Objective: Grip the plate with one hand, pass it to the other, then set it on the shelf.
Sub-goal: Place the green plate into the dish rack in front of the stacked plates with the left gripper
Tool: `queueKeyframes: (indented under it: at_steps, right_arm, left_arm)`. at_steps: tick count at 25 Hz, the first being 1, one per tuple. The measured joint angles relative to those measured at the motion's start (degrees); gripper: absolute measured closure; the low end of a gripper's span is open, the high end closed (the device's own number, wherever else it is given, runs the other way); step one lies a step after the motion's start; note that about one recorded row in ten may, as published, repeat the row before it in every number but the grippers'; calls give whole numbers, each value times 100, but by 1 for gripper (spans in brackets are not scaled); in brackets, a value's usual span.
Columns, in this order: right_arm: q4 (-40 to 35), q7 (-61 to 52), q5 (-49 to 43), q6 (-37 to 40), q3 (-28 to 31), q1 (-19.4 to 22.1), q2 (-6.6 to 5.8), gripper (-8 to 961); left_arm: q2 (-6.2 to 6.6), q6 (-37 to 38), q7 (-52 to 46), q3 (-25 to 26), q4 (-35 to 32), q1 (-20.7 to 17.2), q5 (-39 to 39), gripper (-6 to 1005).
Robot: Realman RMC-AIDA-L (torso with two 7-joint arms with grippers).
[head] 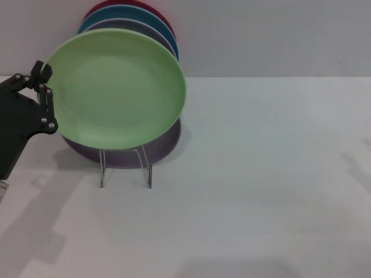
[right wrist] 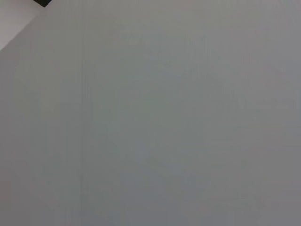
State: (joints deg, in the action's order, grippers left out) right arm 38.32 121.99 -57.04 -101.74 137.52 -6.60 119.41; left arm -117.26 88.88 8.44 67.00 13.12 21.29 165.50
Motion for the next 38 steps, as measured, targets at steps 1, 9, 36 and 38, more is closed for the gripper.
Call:
queueKeyframes:
  at_steps: [1,9,36,38]
  right_arm:
    - [0,1,0,-2,0,0,-1,255]
    - [9,9,-1,-23,3,4,-6,258]
    - [44,-25,39,-101,-36,-14,-15,258]
    - [44,-26,42,-105,-57,-10,-15,258]
  left_arm:
    - [-4,1,0,-6,-19,-1,0,965]
    - [-36,2,6,-47,-109,17,0,962]
    - [-115,-195,811,-602,-214,17,0,576]
    - [-115,-196,879,-673,-214,16,0,523]
